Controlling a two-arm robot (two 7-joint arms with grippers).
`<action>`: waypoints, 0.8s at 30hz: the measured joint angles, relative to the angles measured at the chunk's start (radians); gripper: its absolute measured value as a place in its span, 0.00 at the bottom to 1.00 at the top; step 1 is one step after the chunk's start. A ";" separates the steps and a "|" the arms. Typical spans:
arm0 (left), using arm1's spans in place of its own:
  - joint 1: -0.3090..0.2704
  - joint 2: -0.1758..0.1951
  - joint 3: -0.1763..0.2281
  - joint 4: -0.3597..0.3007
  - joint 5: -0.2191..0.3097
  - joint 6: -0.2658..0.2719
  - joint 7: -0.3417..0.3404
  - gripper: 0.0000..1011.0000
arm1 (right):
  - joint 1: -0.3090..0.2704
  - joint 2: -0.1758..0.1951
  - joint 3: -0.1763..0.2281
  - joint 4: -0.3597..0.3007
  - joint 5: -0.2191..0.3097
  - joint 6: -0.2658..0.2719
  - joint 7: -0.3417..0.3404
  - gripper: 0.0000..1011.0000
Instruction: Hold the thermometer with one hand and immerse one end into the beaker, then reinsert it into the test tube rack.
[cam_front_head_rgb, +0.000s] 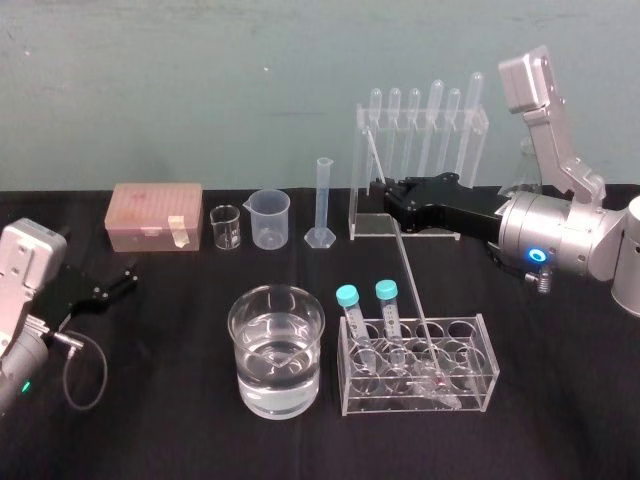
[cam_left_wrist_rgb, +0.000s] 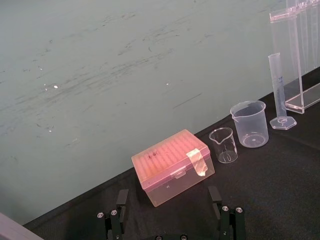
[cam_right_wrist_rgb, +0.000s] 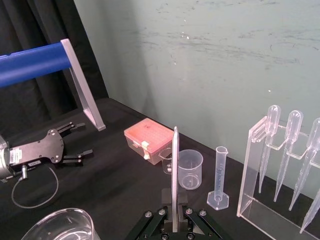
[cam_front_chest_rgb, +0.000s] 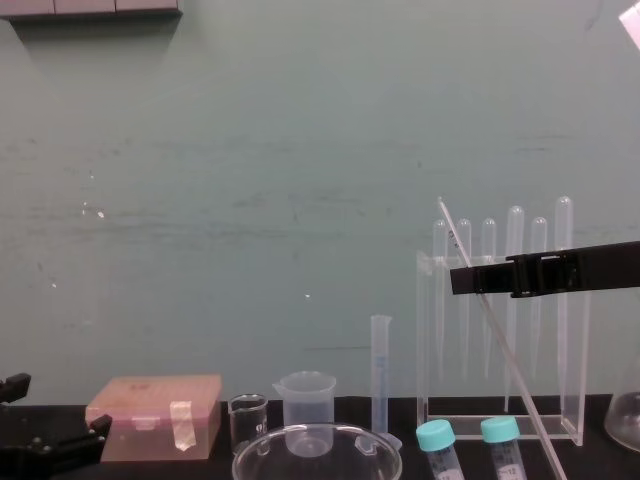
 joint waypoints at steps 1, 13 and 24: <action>0.000 0.000 0.000 0.000 0.000 0.000 0.000 1.00 | 0.000 0.000 0.000 0.000 0.000 0.000 0.000 0.06; 0.000 0.000 0.000 0.000 0.000 0.000 0.000 1.00 | -0.067 0.005 0.040 -0.036 0.024 -0.143 0.011 0.06; 0.000 0.000 0.000 0.000 0.000 0.000 0.000 1.00 | -0.185 0.028 0.111 -0.079 0.031 -0.356 0.086 0.06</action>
